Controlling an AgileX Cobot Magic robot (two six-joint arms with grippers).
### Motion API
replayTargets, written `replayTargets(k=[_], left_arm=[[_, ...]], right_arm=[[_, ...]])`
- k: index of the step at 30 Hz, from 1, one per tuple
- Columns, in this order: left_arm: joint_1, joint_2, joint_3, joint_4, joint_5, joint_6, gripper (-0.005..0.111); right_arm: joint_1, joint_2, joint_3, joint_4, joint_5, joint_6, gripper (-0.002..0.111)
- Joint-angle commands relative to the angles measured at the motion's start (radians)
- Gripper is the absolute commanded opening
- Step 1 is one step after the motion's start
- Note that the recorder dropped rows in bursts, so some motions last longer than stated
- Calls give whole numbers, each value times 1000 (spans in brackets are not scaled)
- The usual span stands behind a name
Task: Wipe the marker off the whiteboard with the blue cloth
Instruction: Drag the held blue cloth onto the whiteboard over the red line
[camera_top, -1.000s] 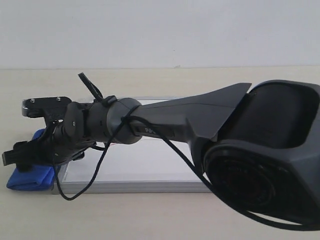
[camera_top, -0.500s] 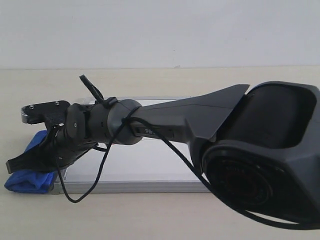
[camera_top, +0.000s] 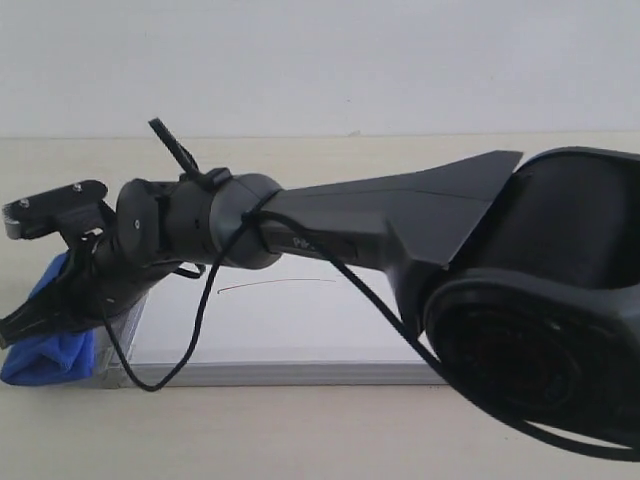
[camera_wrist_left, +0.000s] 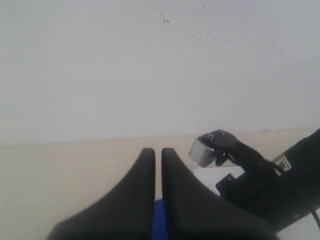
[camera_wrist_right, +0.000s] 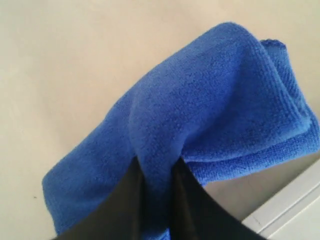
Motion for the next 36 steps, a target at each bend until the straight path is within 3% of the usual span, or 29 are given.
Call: replayTargets(k=[1,10,20,25,36], left_arm=[[-3,1,-4,1,0,-1,4],[-3,1,-4,1,0,-1,4],[-3,1,-4,1,0,-1,4],[-3,1,-4,1,0,-1,4],[-3,1,-4,1,0,-1,4]], right_arm=[[-3,-70,-10,-47,-6,-17,0],[-111,-158,31,-47,141,-37,0],[-273,-317,338,-38,160,-155,0],[-288,-292,435,-87,105,-161,0],[-283,-154,441,-129,22,-116,0]])
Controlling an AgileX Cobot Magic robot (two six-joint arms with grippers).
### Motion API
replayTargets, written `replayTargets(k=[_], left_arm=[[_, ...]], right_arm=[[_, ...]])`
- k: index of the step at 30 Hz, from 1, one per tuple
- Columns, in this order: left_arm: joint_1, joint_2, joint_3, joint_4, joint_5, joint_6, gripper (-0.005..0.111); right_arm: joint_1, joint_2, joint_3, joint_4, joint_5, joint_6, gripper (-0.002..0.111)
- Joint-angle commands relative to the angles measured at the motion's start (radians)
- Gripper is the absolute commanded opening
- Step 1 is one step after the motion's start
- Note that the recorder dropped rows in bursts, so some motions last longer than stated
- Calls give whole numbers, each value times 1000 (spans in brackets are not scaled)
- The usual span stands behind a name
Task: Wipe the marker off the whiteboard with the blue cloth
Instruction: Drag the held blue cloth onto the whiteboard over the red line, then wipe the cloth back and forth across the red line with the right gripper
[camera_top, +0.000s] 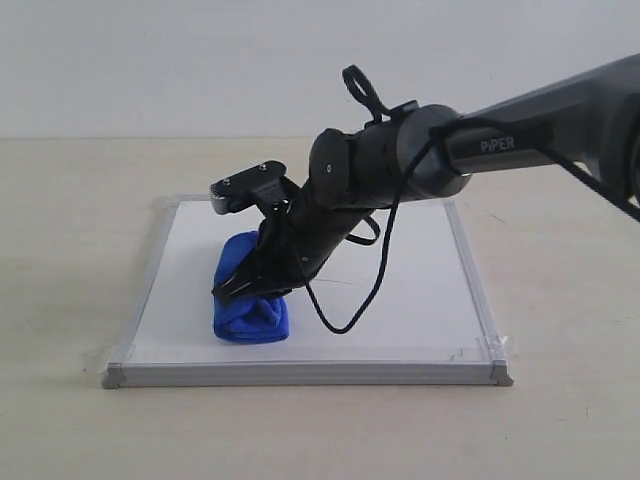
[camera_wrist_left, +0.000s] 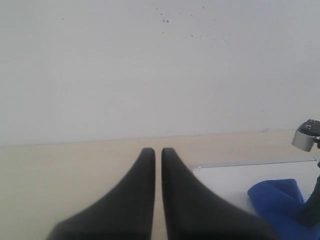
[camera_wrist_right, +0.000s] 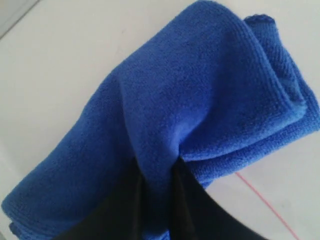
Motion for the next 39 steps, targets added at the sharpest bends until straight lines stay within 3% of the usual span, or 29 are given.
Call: replayTargets(k=[1,11,13,18,21,28,34,39], left_arm=[[-3,1,-4,1,0,-1,4],[-3,1,-4,1,0,-1,4],[-3,1,-4,1,0,-1,4],[-3,1,-4,1,0,-1,4],[-3,1,-4,1,0,-1,4],[-3,1,-4,1,0,-1,4],[-3,1,-4,1,0,-1,4],[-3,1,-4,1,0,-1,4]], right_arm=[[3,58,8,-21,-28,0,0],[103,60,-96,-72,45,-23,0],[103,60,-118,-185,80,67,0],[74,60,-123,-736,184,474,0],[24,59,-123,-834,245,547,0],[-49,59,-123,-809,247,546,0],[63,59,-123,-513,100,287,0],[163,61,-174,-473,119,228,0]])
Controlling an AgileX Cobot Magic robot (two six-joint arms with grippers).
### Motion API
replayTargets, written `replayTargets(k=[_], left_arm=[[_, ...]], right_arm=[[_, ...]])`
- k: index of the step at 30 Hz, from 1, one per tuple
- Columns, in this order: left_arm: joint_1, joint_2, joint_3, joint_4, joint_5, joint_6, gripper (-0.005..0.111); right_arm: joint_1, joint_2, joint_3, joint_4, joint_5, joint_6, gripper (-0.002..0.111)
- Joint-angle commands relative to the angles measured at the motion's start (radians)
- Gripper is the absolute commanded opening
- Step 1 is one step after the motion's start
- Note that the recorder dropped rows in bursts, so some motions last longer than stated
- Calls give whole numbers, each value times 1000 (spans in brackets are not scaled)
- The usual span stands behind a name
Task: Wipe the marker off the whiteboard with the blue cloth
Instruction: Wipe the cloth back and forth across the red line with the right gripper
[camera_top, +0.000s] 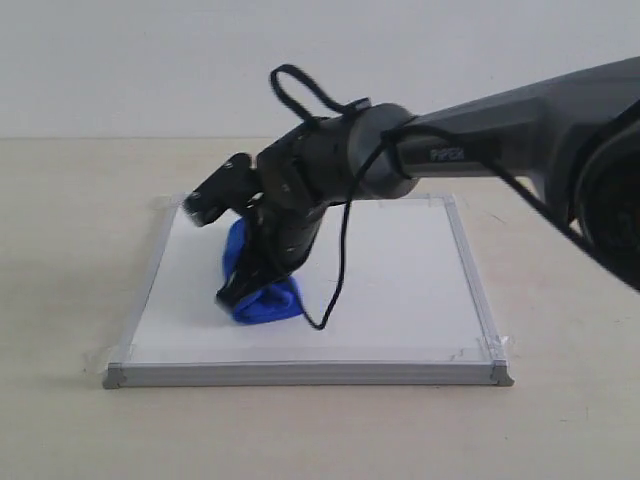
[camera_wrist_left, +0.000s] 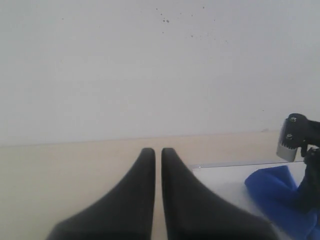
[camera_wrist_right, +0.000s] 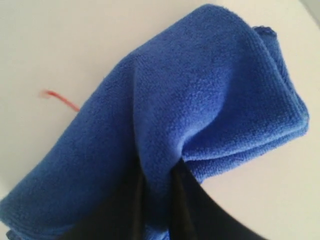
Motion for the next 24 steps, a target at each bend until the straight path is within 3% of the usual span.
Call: replayTargets(k=[1,5,10,13,15,18,20,24], left_arm=[[-3,1,-4,1,0,-1,4],[-3,1,-4,1,0,-1,4],[-3,1,-4,1,0,-1,4],[-3,1,-4,1,0,-1,4],[-3,1,-4,1,0,-1,4],[-3,1,-4,1,0,-1,4],[-3,1,-4,1,0,-1,4],[-3,1,-4,1,0,-1,4]], right_arm=[[86,14,-48,72,42,-56,0],[71,14,-100,30,113,-42,0],[-28,27,-109,-207,212,146,0],[-75,57,-132,-245,279,203,0],[-57,70,-137,-222,250,199,0],[45,109,-181,1,156,32,0],[106,165,-269,67,213,-38,0],[95,203,-385,-38,328,26,0]])
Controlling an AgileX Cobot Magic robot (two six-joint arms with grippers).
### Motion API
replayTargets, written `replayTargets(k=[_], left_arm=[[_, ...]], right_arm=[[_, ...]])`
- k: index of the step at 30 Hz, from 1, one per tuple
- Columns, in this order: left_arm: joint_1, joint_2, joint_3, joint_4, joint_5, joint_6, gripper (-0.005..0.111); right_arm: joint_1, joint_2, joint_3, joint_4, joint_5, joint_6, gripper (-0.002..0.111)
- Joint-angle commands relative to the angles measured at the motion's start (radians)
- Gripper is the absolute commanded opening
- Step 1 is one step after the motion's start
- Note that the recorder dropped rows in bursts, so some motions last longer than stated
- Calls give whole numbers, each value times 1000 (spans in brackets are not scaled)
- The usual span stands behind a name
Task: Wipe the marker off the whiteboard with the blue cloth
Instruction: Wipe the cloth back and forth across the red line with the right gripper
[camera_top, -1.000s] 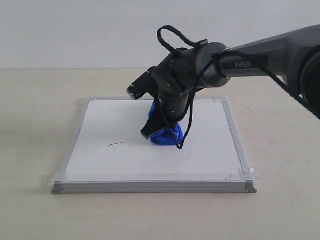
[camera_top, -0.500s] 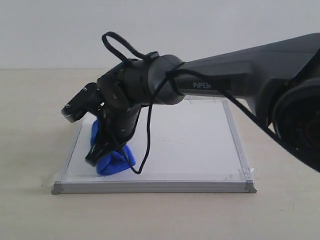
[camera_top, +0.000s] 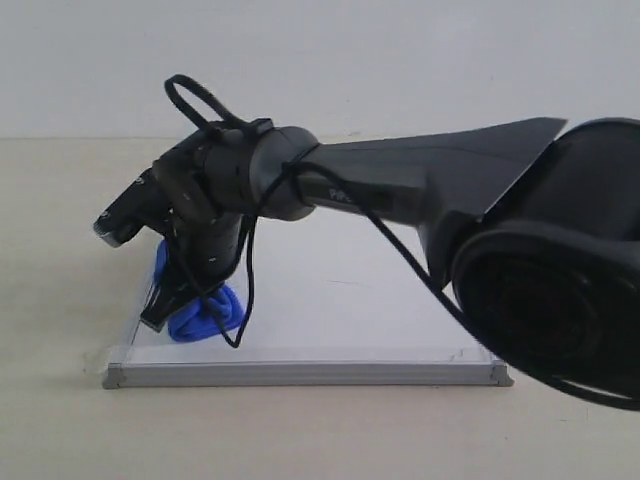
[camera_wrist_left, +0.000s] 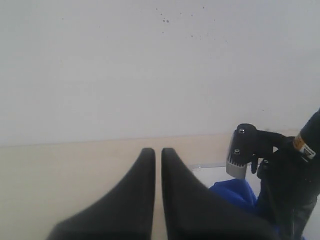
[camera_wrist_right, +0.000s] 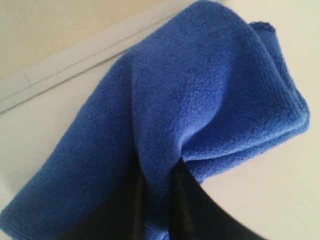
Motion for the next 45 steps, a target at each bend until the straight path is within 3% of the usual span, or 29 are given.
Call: replayTargets(k=[1,3,8,16,23,29,34,37,45], left_arm=[[-3,1,-4,1,0,-1,4],[-3,1,-4,1,0,-1,4],[-3,1,-4,1,0,-1,4],[-3,1,-4,1,0,-1,4],[-3,1,-4,1,0,-1,4],[-3,1,-4,1,0,-1,4],[-3,1,-4,1,0,-1,4],[-3,1,-4,1,0,-1,4],[-3,1,-4,1,0,-1,4]], right_arm=[[-38,37,-42,-152,149,106,0],[-97,42,-42,-308,254,199,0],[-186,46,-42,-335,323,222,0],[-56,59,-42,-1,129,8,0],[3,73,-75,63,154,-74,0],[-83,78,-83,-298,271,156,0],[-144,80,-83,-313,323,182,0],[-128,80,-83,-259,291,167,0],[-18,79,-83,252,137,-158,0]])
